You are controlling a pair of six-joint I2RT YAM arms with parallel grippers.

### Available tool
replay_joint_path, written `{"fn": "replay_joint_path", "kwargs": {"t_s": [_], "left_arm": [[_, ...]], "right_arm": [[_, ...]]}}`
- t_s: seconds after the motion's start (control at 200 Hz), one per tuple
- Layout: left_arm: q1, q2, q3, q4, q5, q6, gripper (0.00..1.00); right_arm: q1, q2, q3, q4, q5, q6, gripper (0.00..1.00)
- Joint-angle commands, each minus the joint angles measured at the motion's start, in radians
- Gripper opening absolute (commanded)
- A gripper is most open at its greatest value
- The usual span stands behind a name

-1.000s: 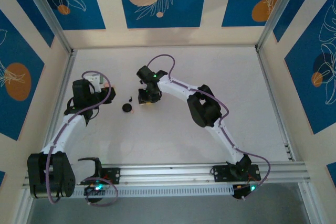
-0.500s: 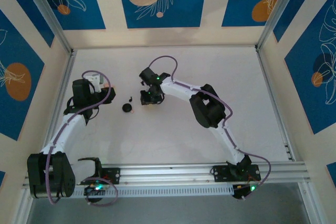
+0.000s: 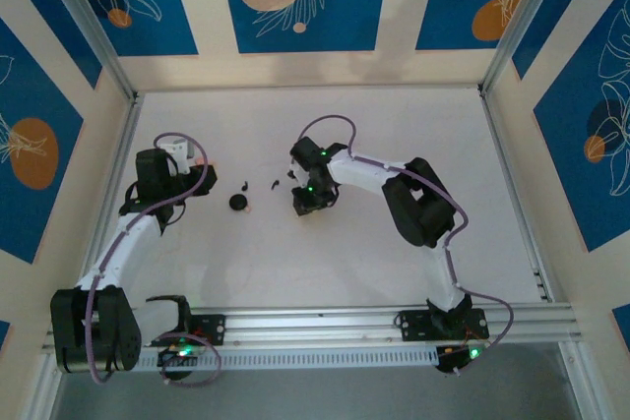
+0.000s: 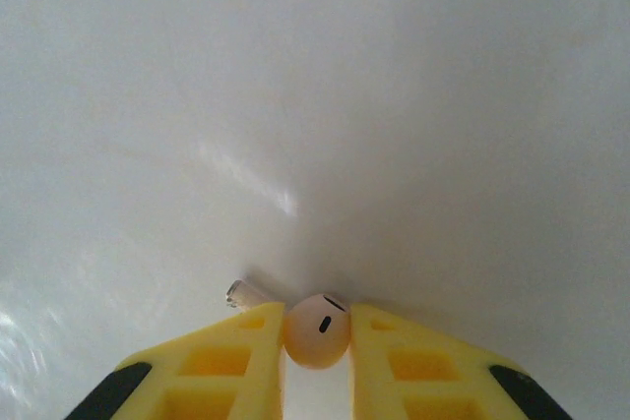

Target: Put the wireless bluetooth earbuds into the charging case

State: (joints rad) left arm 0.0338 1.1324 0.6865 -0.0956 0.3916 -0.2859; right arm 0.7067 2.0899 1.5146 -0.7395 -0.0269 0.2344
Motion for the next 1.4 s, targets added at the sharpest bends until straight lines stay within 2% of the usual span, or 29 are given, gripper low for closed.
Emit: {"fn": "replay_joint_path", "kwargs": {"t_s": [0.0, 0.275, 0.49, 0.59, 0.75, 0.88, 0.975, 1.155, 1.395], "left_arm": [[0.012, -0.017, 0.035, -0.018, 0.028, 0.017, 0.17], [0.012, -0.019, 0.042, -0.025, 0.036, 0.021, 0.17], [0.012, -0.014, 0.053, -0.032, 0.039, 0.031, 0.17], [0.011, -0.016, 0.054, -0.033, 0.039, 0.034, 0.17], [0.011, -0.016, 0.054, -0.038, 0.036, 0.035, 0.17], [0.009, -0.017, 0.05, -0.035, 0.036, 0.027, 0.17], [0.01, -0.015, 0.047, -0.032, 0.039, 0.026, 0.17], [0.008, -0.008, 0.048, -0.025, 0.044, 0.022, 0.17], [0.006, -0.003, 0.043, -0.021, 0.052, 0.014, 0.17]], "right_arm": [[-0.022, -0.051, -0.035, -0.098, -0.047, -0.216, 0.21], [-0.072, -0.049, -0.017, -0.181, -0.015, -0.424, 0.24], [-0.107, -0.066, 0.016, -0.173, -0.062, -0.423, 0.38], [-0.131, -0.115, 0.015, -0.162, -0.096, -0.336, 0.41], [-0.147, -0.199, 0.032, -0.229, -0.035, 0.016, 0.39], [-0.151, -0.278, -0.043, -0.22, -0.11, 0.308, 0.39], [-0.138, -0.318, -0.139, -0.155, -0.159, 0.456, 0.4], [-0.107, -0.296, -0.219, -0.053, -0.177, 0.567, 0.4], [-0.108, -0.21, -0.227, -0.006, -0.169, 0.571, 0.41]]}}
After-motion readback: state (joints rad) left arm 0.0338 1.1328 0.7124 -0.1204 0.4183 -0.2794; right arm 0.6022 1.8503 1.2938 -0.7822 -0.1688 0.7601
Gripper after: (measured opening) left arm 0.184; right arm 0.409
